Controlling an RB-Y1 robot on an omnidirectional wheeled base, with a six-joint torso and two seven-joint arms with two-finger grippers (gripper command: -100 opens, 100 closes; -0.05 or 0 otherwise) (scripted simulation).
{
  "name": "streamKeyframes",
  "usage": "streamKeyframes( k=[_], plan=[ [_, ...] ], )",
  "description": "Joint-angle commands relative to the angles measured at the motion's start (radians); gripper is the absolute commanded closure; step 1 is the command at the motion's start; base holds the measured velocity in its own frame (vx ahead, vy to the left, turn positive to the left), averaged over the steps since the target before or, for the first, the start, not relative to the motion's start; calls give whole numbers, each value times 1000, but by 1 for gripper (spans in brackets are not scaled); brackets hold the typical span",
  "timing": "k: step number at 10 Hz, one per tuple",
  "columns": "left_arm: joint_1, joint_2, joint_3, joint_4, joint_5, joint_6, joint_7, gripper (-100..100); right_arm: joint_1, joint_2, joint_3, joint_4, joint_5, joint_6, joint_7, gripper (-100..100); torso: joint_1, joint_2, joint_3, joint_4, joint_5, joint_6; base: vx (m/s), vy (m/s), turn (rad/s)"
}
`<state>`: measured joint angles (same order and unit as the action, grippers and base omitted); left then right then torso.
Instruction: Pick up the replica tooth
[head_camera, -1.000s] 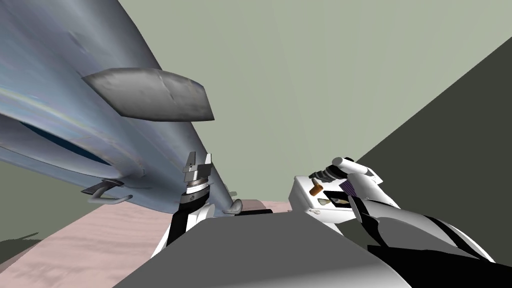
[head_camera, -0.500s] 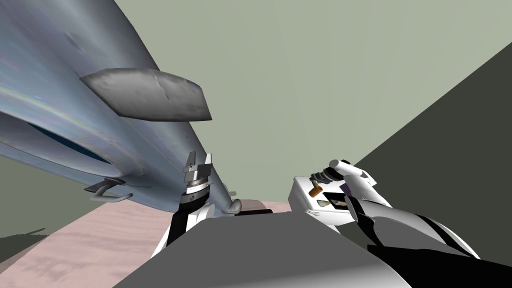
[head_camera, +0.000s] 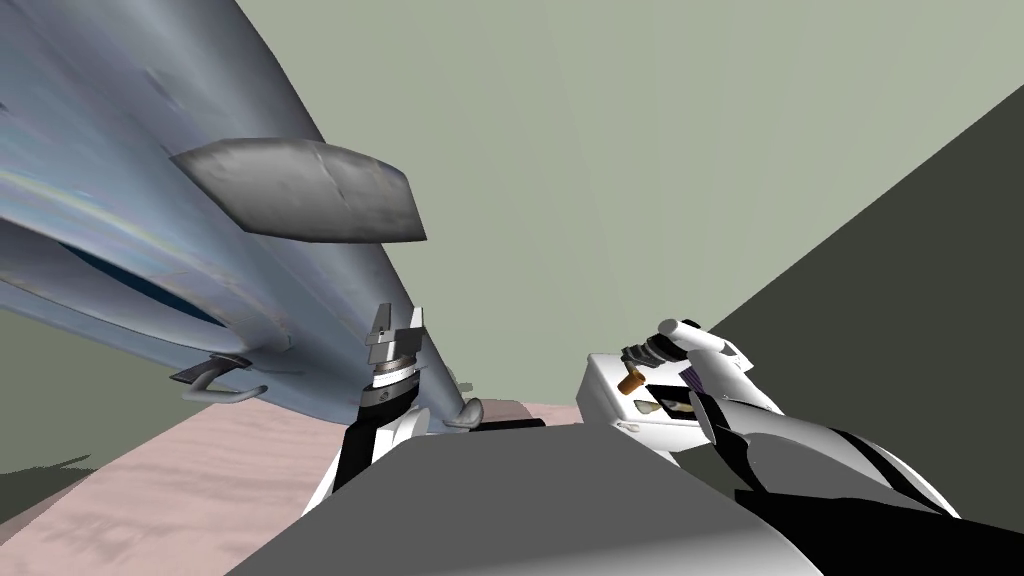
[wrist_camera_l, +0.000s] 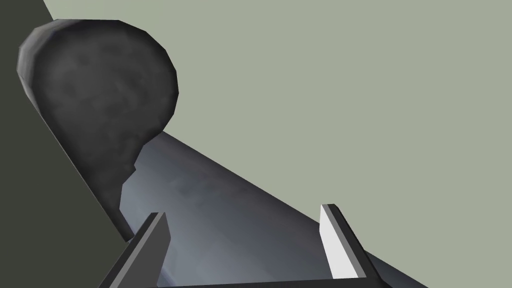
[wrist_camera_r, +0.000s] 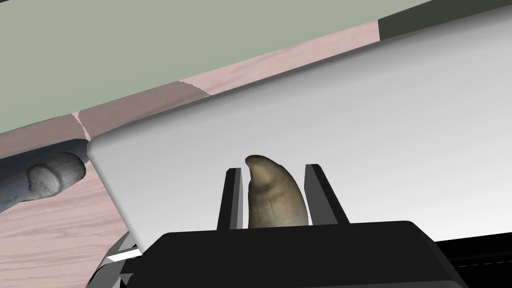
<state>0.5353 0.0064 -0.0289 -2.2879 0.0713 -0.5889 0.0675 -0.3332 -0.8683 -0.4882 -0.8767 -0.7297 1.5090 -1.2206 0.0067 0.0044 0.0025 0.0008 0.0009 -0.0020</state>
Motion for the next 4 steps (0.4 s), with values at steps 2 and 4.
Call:
streamKeyframes(
  k=[2,4],
  plan=[
    [0,0,0,0,0,0,0,0,6,-28,-7,-42,-17,45,-9,100,2,1,1,0,1,1,-10,48,-53],
    [0,0,0,0,0,0,0,0,9,-18,-6,-45,-12,37,-13,0,3,1,1,0,1,0,-1,17,-7]
  ],
)
